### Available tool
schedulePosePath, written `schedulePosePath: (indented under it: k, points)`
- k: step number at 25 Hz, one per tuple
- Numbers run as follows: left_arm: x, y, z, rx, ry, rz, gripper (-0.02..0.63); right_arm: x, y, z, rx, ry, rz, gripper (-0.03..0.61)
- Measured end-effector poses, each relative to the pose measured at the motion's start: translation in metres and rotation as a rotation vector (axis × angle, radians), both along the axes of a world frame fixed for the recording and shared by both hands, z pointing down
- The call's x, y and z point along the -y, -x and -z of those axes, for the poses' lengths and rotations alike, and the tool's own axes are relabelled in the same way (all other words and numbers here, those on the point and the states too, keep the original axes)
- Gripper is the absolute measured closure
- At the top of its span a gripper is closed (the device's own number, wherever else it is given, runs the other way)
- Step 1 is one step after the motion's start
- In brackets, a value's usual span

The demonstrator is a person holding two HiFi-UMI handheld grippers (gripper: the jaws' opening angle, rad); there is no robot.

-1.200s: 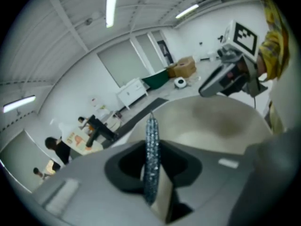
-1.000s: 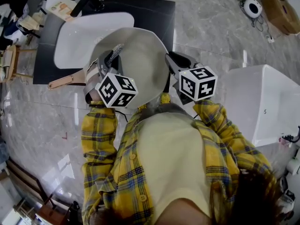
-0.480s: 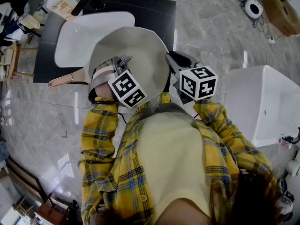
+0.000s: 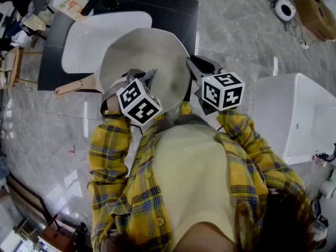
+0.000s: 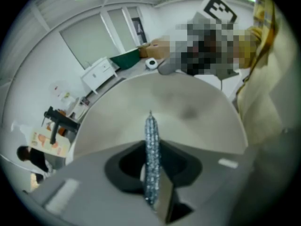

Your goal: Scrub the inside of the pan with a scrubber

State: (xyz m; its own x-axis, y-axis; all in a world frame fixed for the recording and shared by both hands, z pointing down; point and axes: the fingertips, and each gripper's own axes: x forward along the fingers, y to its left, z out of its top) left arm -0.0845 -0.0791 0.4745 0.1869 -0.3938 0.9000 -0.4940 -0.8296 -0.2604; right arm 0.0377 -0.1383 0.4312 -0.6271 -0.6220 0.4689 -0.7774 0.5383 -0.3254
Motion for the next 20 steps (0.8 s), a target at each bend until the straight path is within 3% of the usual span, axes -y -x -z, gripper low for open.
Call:
schedulePosePath:
  k: [12,20]
  points:
    - [-0.030,-0.042,0.010,-0.312,0.217,-0.012,0.523,-0.001,0.000,0.000,-0.002,-0.007,-0.006,0.561]
    - [-0.036,-0.056,0.032,-0.524,0.327,0.035,0.523,-0.001,0.000,0.000,-0.006,-0.006,-0.007,0.561]
